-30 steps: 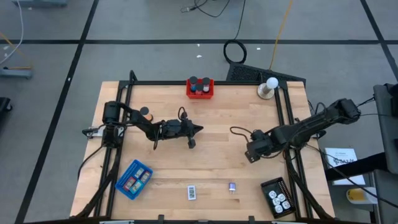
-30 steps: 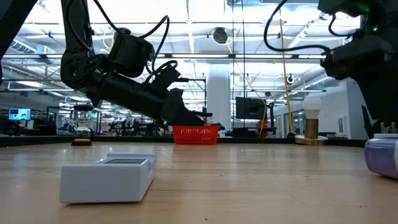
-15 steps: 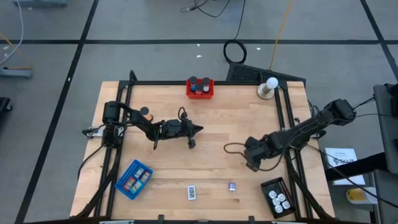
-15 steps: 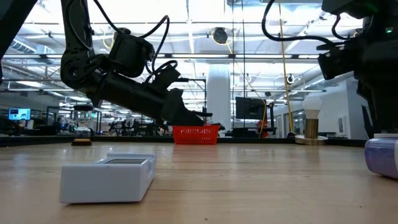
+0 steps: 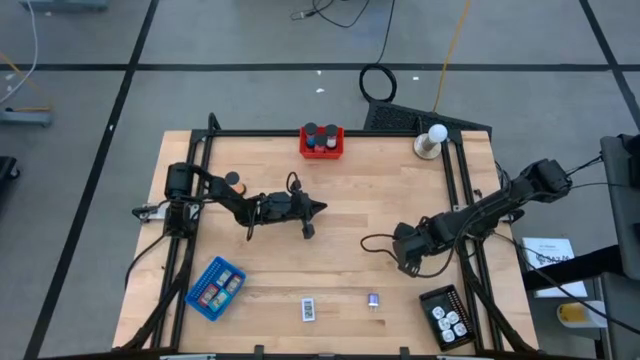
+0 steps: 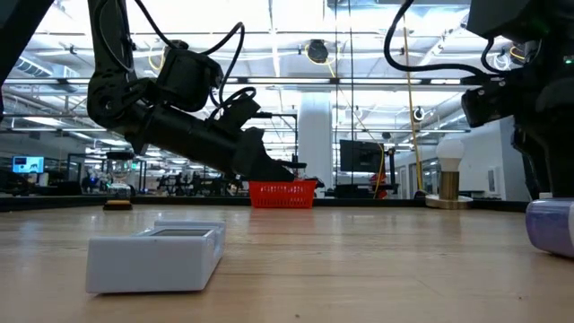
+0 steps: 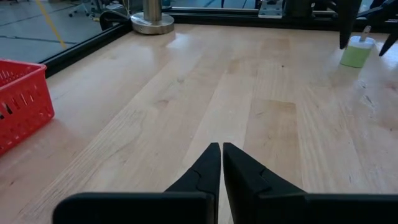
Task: Pick & Place Office items
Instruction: Put the green charger adapter into the black bin
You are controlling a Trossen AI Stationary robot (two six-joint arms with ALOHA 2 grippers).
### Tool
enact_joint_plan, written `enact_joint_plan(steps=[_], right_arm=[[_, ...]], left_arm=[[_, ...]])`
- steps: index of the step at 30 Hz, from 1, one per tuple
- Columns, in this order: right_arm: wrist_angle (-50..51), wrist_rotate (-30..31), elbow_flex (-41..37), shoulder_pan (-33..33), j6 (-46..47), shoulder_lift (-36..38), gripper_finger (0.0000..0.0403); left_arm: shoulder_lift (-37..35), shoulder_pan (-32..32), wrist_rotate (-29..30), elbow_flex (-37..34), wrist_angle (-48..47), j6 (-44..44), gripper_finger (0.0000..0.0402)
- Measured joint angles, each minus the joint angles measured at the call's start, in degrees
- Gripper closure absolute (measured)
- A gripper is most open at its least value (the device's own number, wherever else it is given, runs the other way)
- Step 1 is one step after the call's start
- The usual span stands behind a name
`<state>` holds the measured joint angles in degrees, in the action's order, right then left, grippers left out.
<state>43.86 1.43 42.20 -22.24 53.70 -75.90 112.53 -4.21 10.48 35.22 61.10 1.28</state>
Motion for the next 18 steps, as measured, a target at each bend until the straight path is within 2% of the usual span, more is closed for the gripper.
enact_joint_plan(steps=[6,14,18], right_arm=[[0.33,-0.04,-0.57,0.0,-0.72,0.0,0.0201],[0.65,-0.09,-0.57,0.0,-2.56,0.0,0.026],[0.57,-0.22,-0.55,0.0,-2.46,0.14,0.0269]], left_arm=[[0.0,0.0,0.0,0.0,0.0,0.0,0.0376],[0.0,0.0,0.0,0.0,0.0,0.01,0.0376],[0.0,0.0,0.0,0.0,0.0,0.01,0.0376]])
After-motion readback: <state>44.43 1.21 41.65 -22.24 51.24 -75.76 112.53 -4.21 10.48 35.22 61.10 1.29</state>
